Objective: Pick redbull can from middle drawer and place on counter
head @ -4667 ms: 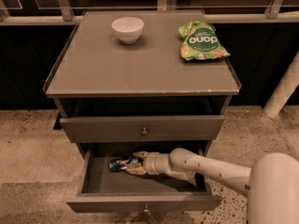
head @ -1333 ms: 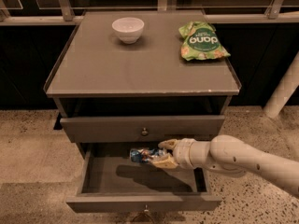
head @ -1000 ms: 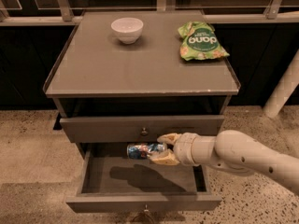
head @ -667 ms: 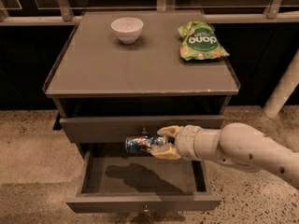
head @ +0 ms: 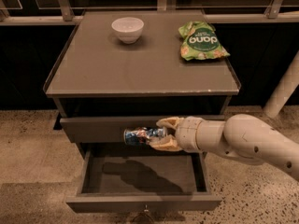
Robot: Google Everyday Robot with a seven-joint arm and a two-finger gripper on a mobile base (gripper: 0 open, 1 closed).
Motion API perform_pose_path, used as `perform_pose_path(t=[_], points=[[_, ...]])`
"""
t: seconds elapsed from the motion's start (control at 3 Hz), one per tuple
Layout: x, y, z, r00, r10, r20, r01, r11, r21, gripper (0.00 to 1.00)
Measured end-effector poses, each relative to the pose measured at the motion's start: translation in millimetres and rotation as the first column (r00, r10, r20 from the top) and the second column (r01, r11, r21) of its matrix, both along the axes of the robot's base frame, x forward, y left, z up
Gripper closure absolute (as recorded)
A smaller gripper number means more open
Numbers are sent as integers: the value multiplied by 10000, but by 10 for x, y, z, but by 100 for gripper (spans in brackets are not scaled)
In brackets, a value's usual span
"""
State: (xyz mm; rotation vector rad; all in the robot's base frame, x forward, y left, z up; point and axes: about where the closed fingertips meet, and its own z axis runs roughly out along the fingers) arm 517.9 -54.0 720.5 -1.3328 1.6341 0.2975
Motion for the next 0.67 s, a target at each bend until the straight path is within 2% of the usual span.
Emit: perform_pose_path(t=[0.33,0.67], points=[[10,67,81,9998,214,7,-213,9995,-214,100],[23,182,458,9962,647,575,-605,9956,-717,100]])
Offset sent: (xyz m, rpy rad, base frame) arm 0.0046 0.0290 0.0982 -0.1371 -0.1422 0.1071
